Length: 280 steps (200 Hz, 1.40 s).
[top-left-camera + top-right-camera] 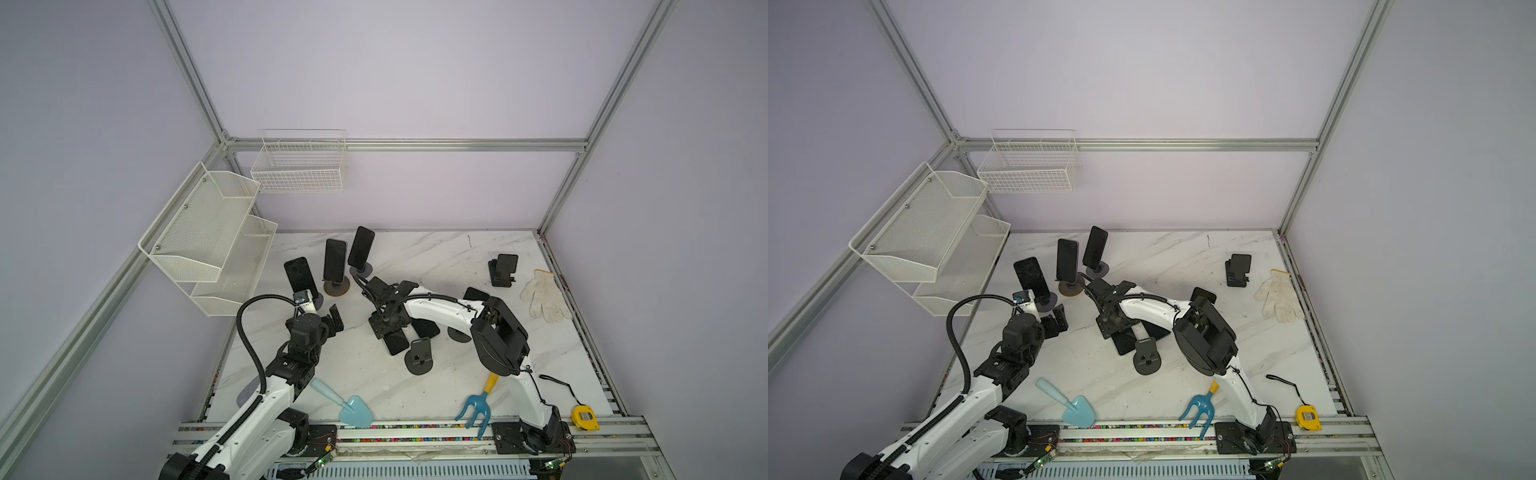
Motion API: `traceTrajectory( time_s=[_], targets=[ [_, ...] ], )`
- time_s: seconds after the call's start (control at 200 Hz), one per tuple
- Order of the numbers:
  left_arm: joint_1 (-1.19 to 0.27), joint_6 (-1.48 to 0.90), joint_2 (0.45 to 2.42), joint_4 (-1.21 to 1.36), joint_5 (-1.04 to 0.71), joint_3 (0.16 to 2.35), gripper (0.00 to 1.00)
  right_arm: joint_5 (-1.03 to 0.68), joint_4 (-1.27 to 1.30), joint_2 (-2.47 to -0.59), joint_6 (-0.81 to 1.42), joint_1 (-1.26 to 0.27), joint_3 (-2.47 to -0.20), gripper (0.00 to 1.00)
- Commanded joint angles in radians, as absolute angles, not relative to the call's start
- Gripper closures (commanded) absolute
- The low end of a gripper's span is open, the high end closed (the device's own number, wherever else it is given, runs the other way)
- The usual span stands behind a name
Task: Remove the phone from the phone stand
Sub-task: 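Lower the held teal-edged phone flat beside the blue-edged phone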
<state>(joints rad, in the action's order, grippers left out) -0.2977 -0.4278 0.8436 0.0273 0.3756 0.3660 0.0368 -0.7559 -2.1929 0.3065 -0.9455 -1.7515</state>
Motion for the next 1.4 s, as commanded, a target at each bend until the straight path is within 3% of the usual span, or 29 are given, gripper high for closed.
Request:
traceTrajectory(
  time_s=[0.0,0.57,1.395],
  targets=[
    [-0.298,-0.443,0.846,0.056,0.379,0.348,0.01,0.081,-0.736,-2.200,0.338,-0.957,-1.724,0.36],
    [-0.298,-0.443,0.868,0.066,0.363,0.345,0.00,-0.001,-0.583,-2.178,0.266,-0.969,-1.560,0.30],
    [-0.298,-0.449,0.900,0.065,0.390,0.348,0.00,0.037,-0.640,-2.219,0.266,-0.965,-1.587,0.21]
  ],
)
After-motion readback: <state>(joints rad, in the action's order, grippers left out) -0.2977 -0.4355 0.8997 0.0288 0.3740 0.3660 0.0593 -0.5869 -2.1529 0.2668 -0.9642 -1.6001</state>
